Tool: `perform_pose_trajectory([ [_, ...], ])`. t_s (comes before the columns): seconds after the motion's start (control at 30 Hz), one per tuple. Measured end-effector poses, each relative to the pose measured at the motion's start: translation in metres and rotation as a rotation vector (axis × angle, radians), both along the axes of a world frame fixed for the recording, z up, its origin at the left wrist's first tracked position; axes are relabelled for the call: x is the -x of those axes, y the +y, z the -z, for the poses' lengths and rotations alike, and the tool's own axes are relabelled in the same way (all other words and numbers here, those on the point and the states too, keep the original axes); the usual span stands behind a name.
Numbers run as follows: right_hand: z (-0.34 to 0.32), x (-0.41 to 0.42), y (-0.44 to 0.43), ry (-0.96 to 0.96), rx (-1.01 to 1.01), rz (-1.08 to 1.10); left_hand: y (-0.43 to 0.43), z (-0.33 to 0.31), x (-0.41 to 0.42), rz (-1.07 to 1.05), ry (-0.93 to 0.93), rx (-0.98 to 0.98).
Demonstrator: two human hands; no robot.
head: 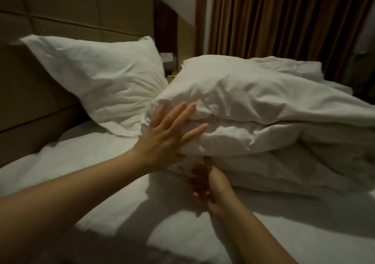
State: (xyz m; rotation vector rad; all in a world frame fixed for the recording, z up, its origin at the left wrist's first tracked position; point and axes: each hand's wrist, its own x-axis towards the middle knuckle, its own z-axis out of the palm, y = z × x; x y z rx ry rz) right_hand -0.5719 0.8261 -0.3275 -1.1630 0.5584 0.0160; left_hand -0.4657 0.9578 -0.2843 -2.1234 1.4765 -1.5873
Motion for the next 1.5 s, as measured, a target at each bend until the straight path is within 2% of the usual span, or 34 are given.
perform_pose_trajectory([
  [0.1,0.001,-0.01,0.014,0.018,-0.043,-0.017,0.026,-0.001,-0.023,-0.095,0.018,0.149],
  [0.17,-0.001,-0.015,0.021,0.017,-0.085,-0.006,0.025,-0.012,-0.032,-0.067,0.09,0.236],
  [0.27,-0.009,-0.022,0.02,0.01,-0.201,0.038,0.016,-0.025,-0.044,-0.028,0.303,0.293],
  [0.33,-0.015,-0.028,0.016,0.003,-0.254,0.091,0.008,-0.038,-0.054,-0.024,0.444,0.265],
  [0.4,-0.026,-0.035,0.013,-0.036,-0.303,0.191,-0.015,-0.074,-0.066,0.019,0.413,0.246],
  [0.5,-0.057,-0.042,0.008,-0.195,-0.441,0.404,-0.055,-0.15,-0.065,0.125,0.172,0.347],
  [0.53,-0.065,-0.043,0.005,-0.25,-0.477,0.467,-0.057,-0.158,-0.063,0.178,0.107,0.391],
  [0.57,-0.07,-0.043,0.006,-0.277,-0.489,0.508,-0.05,-0.148,-0.065,0.22,0.066,0.388],
  [0.63,-0.062,-0.041,0.015,-0.24,-0.484,0.498,-0.021,-0.078,-0.071,0.238,0.109,0.266],
  [0.73,-0.02,-0.038,0.04,-0.102,-0.365,0.41,0.029,0.026,-0.065,0.15,0.371,0.223],
  [0.77,-0.009,-0.038,0.046,-0.071,-0.29,0.391,0.035,0.037,-0.065,0.125,0.467,0.225],
  [0.87,0.001,-0.035,0.055,-0.042,-0.127,0.326,0.044,0.038,-0.061,0.101,0.516,0.26],
  [0.93,-0.002,-0.033,0.054,-0.061,-0.028,0.277,0.048,0.043,-0.052,0.089,0.654,0.361],
  [1.0,-0.005,-0.031,0.052,-0.077,0.031,0.219,0.05,0.054,-0.043,0.016,0.969,0.569],
  [1.07,-0.005,-0.032,0.052,-0.046,0.031,0.138,0.047,0.057,-0.036,-0.143,1.412,0.76],
  [1.13,-0.004,-0.037,0.053,0.02,-0.011,0.048,0.045,0.058,-0.036,-0.182,1.715,0.782],
  [1.2,-0.004,-0.047,0.057,0.033,-0.084,0.036,0.05,0.061,-0.03,-0.007,1.829,0.805],
  [1.3,-0.01,-0.062,0.068,0.0,-0.244,0.137,0.056,0.058,-0.018,0.157,1.949,0.842],
  [1.4,-0.042,-0.078,0.071,-0.2,-0.609,0.245,0.06,0.045,-0.02,0.237,2.061,0.81],
  [1.47,-0.057,-0.085,0.079,-0.31,-0.631,0.24,0.069,0.041,-0.025,0.196,2.029,0.794],
  [1.5,-0.055,-0.086,0.089,-0.295,-0.527,0.208,0.074,0.043,-0.025,0.202,2.012,0.81],
])
